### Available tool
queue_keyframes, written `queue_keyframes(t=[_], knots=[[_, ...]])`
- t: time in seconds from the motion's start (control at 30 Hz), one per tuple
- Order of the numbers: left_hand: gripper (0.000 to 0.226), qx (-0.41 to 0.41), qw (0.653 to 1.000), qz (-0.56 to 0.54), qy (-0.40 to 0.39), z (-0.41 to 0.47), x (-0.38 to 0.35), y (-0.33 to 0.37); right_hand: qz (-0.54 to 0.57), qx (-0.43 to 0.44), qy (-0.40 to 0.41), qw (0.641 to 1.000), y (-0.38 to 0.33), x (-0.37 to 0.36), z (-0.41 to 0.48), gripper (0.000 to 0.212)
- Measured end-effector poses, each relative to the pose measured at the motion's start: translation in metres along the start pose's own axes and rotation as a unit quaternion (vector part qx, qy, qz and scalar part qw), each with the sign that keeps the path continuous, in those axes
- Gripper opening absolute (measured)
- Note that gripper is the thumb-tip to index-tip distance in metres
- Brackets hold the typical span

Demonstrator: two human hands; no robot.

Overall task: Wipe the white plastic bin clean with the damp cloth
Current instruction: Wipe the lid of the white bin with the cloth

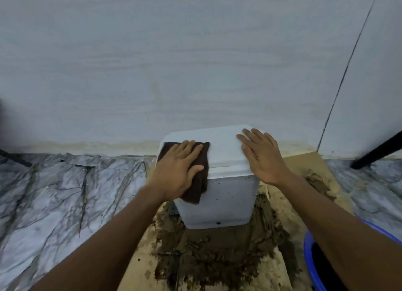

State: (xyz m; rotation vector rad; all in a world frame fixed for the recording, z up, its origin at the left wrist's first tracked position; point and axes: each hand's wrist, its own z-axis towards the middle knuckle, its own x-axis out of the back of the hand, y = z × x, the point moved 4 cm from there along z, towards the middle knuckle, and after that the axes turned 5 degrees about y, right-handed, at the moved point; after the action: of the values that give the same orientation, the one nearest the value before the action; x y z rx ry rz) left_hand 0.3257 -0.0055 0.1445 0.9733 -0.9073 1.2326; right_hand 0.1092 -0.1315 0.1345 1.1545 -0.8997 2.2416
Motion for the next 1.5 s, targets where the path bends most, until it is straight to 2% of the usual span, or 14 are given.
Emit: queue_keyframes(t=[0.13, 0.2, 0.43, 0.53, 0.87, 0.97, 1.1, 1.2, 1.5], knots=[[0.059, -0.039, 0.999, 0.026, -0.011, 0.032, -0.016, 0.051, -0.011, -0.002, -0.003, 1.000, 0.002, 0.000, -0.002, 0.059], [0.058, -0.045, 0.998, 0.025, -0.019, 0.032, -0.016, 0.052, -0.006, 0.003, -0.004, 1.000, 0.003, 0.001, -0.003, 0.058], [0.056, 0.020, 0.999, -0.029, -0.019, -0.022, 0.011, -0.033, 0.009, 0.011, -0.002, 1.000, 0.001, -0.003, 0.000, 0.057], [0.060, 0.048, 0.998, -0.036, -0.011, -0.031, 0.010, -0.043, 0.007, 0.001, -0.001, 1.000, 0.001, -0.003, 0.000, 0.058], [0.059, -0.040, 0.998, 0.033, 0.019, 0.024, -0.019, 0.045, 0.001, 0.006, 0.003, 1.000, 0.003, 0.000, -0.002, 0.057], [0.058, -0.041, 0.999, 0.017, 0.018, 0.008, -0.011, 0.020, 0.003, 0.008, -0.003, 1.000, 0.002, 0.000, -0.002, 0.057], [0.061, 0.021, 1.000, 0.002, 0.018, -0.025, -0.001, -0.031, 0.011, 0.007, -0.005, 1.000, -0.003, 0.000, -0.001, 0.058], [0.064, 0.046, 0.999, -0.022, 0.016, -0.029, 0.001, -0.039, 0.005, 0.000, -0.005, 1.000, -0.003, 0.001, -0.001, 0.059], [0.059, -0.031, 0.999, 0.026, 0.030, 0.032, -0.023, 0.061, -0.015, -0.003, -0.011, 1.000, 0.003, 0.002, -0.002, 0.055]])
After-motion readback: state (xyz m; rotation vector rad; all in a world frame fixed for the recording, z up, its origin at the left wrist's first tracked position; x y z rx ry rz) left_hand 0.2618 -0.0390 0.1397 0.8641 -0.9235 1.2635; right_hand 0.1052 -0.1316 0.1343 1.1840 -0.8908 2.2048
